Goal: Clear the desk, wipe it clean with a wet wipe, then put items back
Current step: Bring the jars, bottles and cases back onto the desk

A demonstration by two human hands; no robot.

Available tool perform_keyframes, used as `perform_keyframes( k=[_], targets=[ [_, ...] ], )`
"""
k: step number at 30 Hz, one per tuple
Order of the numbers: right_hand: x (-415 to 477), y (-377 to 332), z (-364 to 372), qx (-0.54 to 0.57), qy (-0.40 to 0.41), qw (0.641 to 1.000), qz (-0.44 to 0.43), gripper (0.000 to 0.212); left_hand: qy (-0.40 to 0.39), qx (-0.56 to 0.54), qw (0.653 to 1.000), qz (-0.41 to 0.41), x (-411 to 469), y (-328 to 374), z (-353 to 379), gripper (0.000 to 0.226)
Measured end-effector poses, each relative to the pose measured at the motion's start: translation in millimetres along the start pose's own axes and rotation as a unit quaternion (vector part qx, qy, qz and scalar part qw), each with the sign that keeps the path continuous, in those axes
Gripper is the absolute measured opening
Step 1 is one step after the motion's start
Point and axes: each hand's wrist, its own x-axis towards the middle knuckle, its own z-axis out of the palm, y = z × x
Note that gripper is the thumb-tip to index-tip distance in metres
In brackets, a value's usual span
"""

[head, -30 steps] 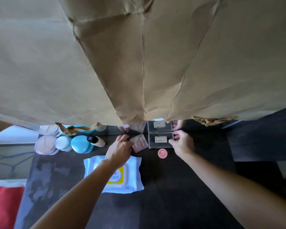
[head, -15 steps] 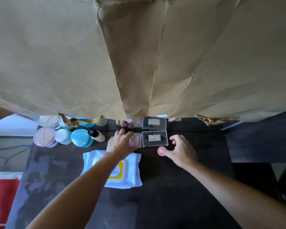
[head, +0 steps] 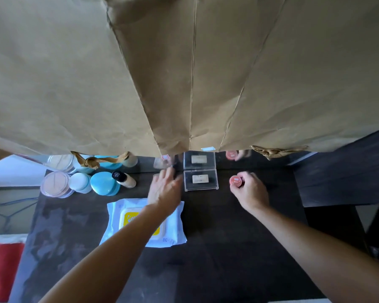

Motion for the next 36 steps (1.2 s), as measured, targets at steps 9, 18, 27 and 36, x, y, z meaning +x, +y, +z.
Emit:
perform_keyframes(
  k=[9, 18, 27, 36],
  targets=[
    [3, -33, 35, 0.06, -0.051, 0.995, -0.057, 0.034, -0.102, 0.029, 0.994, 0.016, -9, 2, 3, 0.049],
    [-16, -5, -18, 0.054, -0.038, 0.996, -0.067, 0.038, -0.038, -0.033, 0.999, 0.006, -16, 36, -17, 0.032],
    [-78, 120, -183, 0.046, 0.107, 0.992, -0.053, 0.031, 0.052, -0.13, 0.97, 0.198, -11, 200, -71, 0.014],
    [-98, 197, -325, 0.089, 0.258, 0.951, -0.146, 0.028, 0.171, -0.179, 0.915, 0.318, -47, 353, -104, 0.021]
  ],
)
